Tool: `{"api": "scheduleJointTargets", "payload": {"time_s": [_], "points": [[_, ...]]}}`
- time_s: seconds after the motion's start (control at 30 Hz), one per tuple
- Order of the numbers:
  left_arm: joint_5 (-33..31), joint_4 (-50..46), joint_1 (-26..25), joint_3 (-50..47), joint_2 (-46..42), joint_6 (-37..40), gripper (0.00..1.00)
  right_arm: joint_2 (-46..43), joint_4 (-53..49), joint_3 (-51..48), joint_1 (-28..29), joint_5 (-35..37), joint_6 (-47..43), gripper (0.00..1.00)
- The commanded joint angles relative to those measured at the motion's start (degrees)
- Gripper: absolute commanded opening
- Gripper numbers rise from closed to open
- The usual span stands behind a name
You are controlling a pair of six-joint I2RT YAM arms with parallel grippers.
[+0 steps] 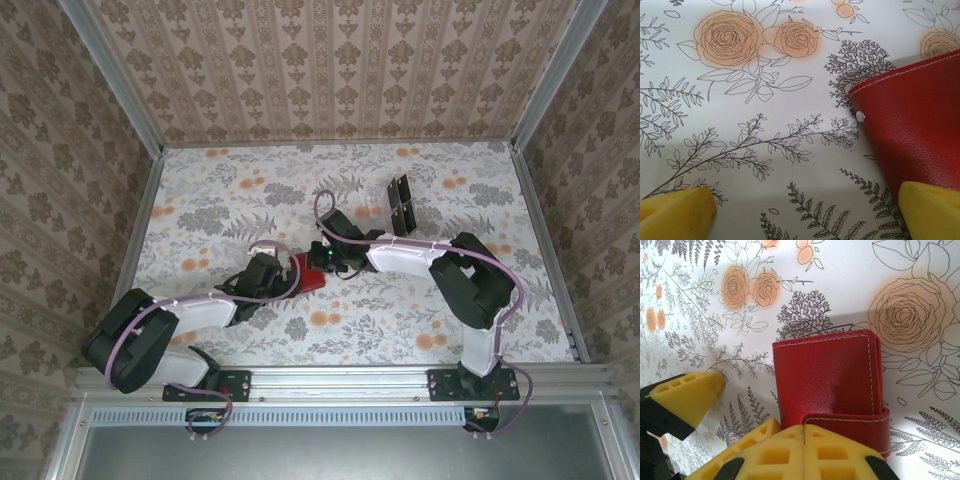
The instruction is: Put the credit cards into the card holder
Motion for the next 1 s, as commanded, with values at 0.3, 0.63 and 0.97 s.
{"api": "scheduleJointTargets", "payload": {"time_s": [0.3,0.63,0.97], "points": [[8.3,-1.0,-0.1,-0.5,3.8,-0.2,0.99,2.8,-0.5,-0.1,-0.1,0.3,0.2,0.00],[8.1,-1.2,-0.1,-0.5,3.6,-0.3,0.99,3.7,-0.4,-0.4,-0.1,0.3,0.2,0.00],[8.0,-1.2,-0.1,-0.5,3.4,-0.3,0.99,3.8,0.5,-2.5,-0.1,0.4,0.8,0.00]]}}
